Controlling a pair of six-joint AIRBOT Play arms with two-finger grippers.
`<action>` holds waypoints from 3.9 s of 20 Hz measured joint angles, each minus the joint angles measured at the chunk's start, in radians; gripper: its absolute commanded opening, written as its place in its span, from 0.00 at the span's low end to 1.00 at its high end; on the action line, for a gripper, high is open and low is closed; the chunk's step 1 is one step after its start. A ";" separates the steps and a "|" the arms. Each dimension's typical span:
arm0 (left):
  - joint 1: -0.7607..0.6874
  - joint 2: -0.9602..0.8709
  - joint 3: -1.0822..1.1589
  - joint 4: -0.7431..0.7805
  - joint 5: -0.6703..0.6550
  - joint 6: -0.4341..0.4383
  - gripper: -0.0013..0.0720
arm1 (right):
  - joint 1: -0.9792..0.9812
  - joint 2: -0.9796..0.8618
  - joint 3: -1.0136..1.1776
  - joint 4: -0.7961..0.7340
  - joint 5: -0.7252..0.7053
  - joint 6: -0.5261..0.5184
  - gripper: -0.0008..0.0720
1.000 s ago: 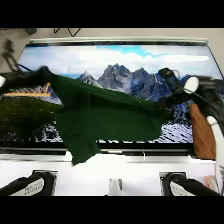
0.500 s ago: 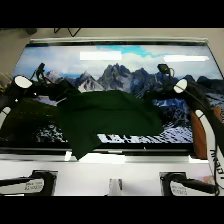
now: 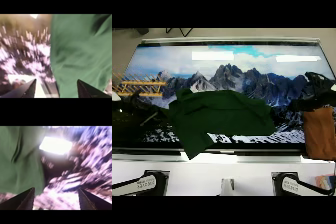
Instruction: Fold the shirts.
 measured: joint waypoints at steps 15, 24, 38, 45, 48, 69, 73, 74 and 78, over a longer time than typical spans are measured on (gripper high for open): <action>-0.144 -0.001 -0.256 -0.153 0.405 0.011 0.07 | 0.096 0.001 -0.188 -0.007 0.071 -0.090 0.94; -0.168 0.091 -0.257 -0.159 0.368 0.001 0.06 | 0.100 -0.090 -0.349 0.149 -0.082 -0.074 0.80; -0.170 0.563 0.476 -0.185 0.541 0.102 0.06 | 0.101 0.380 0.303 0.217 -0.296 -0.215 0.05; -0.169 0.689 0.904 -0.160 0.537 0.076 0.06 | 0.100 0.764 0.499 -0.042 -0.438 -0.104 0.05; -0.169 0.692 0.940 -0.116 0.460 0.028 0.06 | 0.100 0.799 0.513 -0.125 -0.364 -0.052 0.05; -0.246 -0.052 0.356 0.074 0.235 -0.012 0.06 | 0.321 -0.239 0.465 -0.340 -0.121 0.095 0.05; -0.269 -0.166 0.360 -0.026 0.521 -0.040 0.06 | 0.305 -0.348 0.463 -0.350 -0.315 0.159 0.05; -0.278 -0.198 0.369 -0.058 0.582 -0.047 0.06 | 0.300 -0.372 0.462 -0.349 -0.344 0.166 0.05; -0.334 -0.306 0.385 -0.115 0.682 -0.064 0.06 | 0.292 -0.451 0.461 -0.338 -0.433 0.180 0.05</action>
